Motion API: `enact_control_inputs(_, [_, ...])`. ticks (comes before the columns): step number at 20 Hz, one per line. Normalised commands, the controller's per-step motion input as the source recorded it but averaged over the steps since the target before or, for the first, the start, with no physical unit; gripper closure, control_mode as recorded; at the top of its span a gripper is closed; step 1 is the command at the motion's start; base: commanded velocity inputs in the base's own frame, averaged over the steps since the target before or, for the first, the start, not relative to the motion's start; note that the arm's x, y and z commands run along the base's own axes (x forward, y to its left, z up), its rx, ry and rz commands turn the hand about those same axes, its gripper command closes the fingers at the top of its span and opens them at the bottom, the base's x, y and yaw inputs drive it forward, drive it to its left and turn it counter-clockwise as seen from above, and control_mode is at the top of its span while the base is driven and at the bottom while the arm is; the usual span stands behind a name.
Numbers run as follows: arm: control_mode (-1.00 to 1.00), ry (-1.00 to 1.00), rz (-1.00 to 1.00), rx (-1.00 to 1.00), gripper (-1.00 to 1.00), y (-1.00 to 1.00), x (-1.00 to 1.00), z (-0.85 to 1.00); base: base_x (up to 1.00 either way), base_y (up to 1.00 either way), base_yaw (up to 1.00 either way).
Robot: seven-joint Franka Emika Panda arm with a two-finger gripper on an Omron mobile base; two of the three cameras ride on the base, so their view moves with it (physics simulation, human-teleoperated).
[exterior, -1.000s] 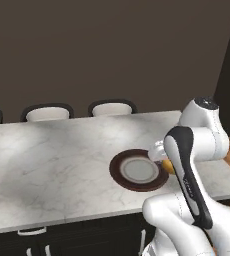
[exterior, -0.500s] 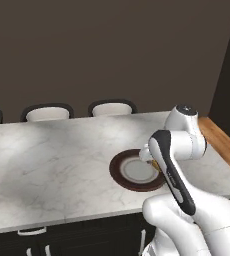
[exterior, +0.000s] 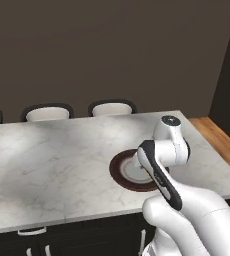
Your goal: Move the hot dog bun to the plate on the dining table and place the condiment next to that plate. Then navigate to the fridge and take the sausage and place it on the plate as well.
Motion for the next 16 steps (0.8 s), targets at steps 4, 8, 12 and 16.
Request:
enact_control_inputs(4, [-1.00,0.00,0.00,0.00,1.00,0.03,0.24,-0.36,0.00,0.00,0.00])
enact_control_inputs(8, [-1.00,0.00,0.00,0.00,1.00,0.00,0.20,-0.32,0.00,0.00,0.00])
enact_control_inputs(12, [-1.00,0.00,0.00,0.00,1.00,0.00,0.22,-0.29,0.00,0.00,0.00])
enact_control_inputs(16, [-1.00,0.00,0.00,0.00,1.00,0.00,0.28,-0.25,0.00,0.00,0.00])
